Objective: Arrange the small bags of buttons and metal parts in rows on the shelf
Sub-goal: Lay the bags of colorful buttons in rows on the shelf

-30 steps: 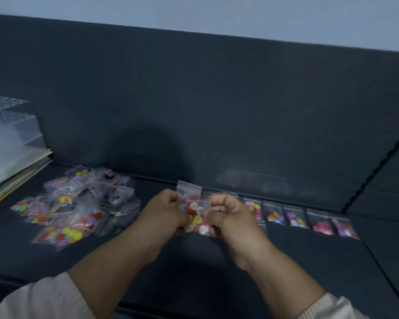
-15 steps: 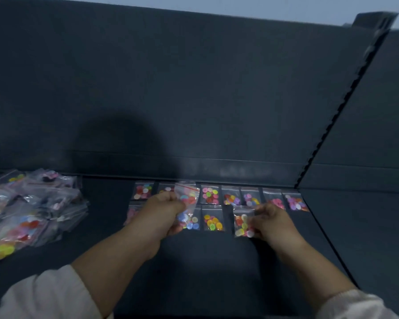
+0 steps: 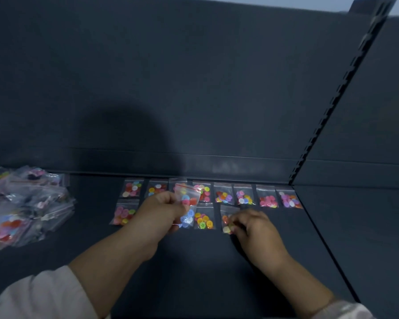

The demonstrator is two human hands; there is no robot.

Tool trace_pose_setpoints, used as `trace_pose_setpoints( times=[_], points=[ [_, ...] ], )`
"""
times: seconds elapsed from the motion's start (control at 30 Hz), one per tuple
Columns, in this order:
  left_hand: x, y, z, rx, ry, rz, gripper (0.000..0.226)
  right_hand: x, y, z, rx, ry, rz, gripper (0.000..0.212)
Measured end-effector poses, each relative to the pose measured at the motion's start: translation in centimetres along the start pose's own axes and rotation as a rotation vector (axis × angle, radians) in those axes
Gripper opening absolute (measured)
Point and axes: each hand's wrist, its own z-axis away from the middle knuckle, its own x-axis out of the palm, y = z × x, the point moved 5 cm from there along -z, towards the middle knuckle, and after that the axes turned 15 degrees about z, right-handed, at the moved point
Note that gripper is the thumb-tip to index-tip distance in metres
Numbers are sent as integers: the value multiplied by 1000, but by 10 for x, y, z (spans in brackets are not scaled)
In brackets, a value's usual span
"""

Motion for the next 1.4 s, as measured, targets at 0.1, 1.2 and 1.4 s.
trace_pose_setpoints(
  times=[0.1,1.2,1.4],
  points=[
    [2,0,0,-8,-10,2,20,1,-2,-3,-24,22,6,16],
    [102,-20,7,690,-359,-1082,31,-22,70,-4,357,-77,-39,32],
    [102,-38,3,625,-460,-1267,47,-9,54,11,24,43,10,21]
  ],
)
